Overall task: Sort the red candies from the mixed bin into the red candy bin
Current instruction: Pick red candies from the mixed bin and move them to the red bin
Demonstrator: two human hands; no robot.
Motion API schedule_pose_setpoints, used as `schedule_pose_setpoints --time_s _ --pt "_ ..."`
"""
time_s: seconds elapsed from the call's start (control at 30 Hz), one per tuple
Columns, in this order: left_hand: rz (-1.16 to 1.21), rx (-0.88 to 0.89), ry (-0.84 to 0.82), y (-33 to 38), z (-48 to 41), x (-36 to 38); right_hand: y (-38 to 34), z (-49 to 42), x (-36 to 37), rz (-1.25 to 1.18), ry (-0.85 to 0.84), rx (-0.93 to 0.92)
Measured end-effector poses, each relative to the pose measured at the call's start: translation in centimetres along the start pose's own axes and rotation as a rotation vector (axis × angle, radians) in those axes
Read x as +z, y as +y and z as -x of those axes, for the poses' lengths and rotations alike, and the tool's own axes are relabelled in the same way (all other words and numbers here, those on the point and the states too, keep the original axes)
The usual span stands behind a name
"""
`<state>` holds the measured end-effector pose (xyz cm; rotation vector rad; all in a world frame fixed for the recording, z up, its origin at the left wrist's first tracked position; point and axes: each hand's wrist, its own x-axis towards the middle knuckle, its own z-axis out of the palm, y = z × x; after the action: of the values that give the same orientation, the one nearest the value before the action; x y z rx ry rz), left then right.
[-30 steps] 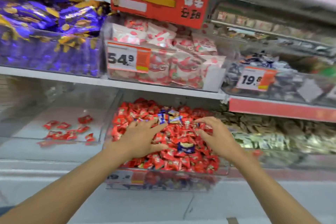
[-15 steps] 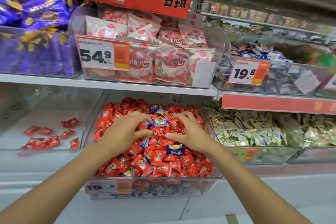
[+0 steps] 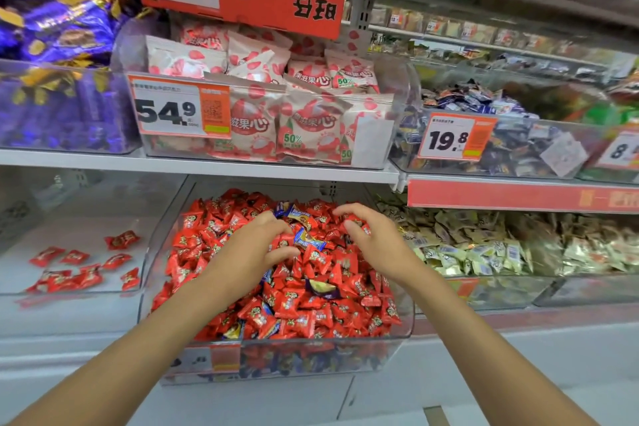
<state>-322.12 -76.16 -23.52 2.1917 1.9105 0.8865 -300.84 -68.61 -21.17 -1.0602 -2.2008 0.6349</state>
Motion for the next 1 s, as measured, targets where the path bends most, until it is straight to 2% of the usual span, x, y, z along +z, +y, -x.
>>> schedule_pose_setpoints --time_s 0.13,0.27,0.33,0.43,0.6,0.67,0.8,1.0 --pt "0.059 -0.020 -0.053 0.0 0.0 -0.2 -0.1 0.0 0.6 0.046 -0.032 -0.023" --pt "0.037 -0.013 -0.044 -0.7 0.1 -0.8 -0.1 0.5 2.1 0.331 -0.165 -0.006" --pt "0.030 -0.016 -0.062 -1.1 0.2 -1.4 0.2 0.5 2.6 0.377 -0.187 -0.024" --pt "-0.007 -0.039 -0.095 -1.5 0.7 -1.9 0.2 0.6 2.5 0.332 -0.160 -0.050" --pt "-0.068 -0.022 0.015 -1.4 0.4 -1.4 0.6 0.5 1.6 0.082 -0.074 -0.008" --pt "-0.107 -0.003 -0.009 -1.0 -0.1 -0.9 0.8 0.2 1.1 0.011 -0.060 0.030" --pt "-0.189 -0.001 -0.068 -0.8 -0.6 -0.5 0.8 0.2 0.0 -0.025 -0.075 0.028" --pt "-0.070 -0.006 -0.036 -0.5 -0.3 -1.2 0.7 0.4 0.0 -0.027 -0.096 0.011"
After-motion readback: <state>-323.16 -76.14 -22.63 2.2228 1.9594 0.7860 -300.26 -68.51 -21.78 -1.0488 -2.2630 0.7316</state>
